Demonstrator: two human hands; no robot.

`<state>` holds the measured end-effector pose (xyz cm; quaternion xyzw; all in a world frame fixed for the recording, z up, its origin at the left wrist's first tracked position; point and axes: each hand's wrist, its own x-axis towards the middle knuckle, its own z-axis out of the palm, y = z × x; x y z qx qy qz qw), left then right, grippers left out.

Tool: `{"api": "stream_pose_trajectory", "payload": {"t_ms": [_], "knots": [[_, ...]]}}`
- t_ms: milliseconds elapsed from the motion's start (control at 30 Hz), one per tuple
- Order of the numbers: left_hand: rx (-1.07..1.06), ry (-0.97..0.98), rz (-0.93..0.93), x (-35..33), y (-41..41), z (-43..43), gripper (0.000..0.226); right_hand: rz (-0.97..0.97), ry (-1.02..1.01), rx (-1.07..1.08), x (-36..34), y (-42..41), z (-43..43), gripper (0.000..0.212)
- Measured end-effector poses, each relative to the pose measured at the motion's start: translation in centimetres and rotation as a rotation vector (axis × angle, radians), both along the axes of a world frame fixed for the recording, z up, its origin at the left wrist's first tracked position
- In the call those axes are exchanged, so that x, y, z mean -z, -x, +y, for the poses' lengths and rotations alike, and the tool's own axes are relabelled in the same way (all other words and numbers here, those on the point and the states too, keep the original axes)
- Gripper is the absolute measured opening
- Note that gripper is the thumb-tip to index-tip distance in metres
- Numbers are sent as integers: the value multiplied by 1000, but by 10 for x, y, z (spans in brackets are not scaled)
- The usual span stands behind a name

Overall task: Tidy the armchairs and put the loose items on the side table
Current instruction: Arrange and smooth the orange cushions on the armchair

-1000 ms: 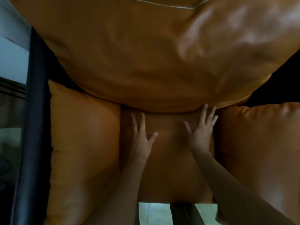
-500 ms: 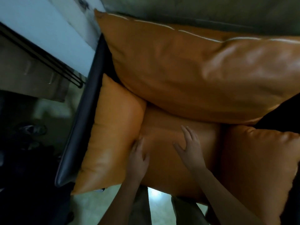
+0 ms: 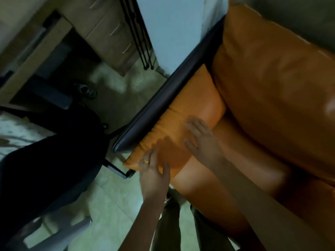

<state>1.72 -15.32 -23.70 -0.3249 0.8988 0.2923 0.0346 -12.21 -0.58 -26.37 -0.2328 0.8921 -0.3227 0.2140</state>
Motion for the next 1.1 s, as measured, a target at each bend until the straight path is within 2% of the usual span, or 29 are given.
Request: {"api": "stream_pose_trajectory", "payload": {"t_ms": [67,200,333,467,633,833,933,1000,1100], "knots": [[41,87,29,10,1,-20,50,137,-100,-161,7,3,-26,50],[226,133,-55,37,19,-45,53,302,-296,-383,32,21,-62,52],[195,217,-138,70,32,-46,59,399,-362,-521,54,50,-63,56],[94,293,-141,82,29,-38,60,487,-329,-461,60,58,-59,55],[-16,287,-168,81,9,-44,62,439,-431,-321,53,108,-34,54],[-172,232,-246,69,-8,-49,70,156,-692,-219,25,179,-19,62],[-168,225,-243,56,-5,-47,72,169,-607,-103,13,156,-41,66],[-195,208,-222,52,-3,-42,71,212,-511,-198,16,116,-48,66],[-294,82,-209,61,7,-37,74,259,-488,-322,34,62,-42,63]]}}
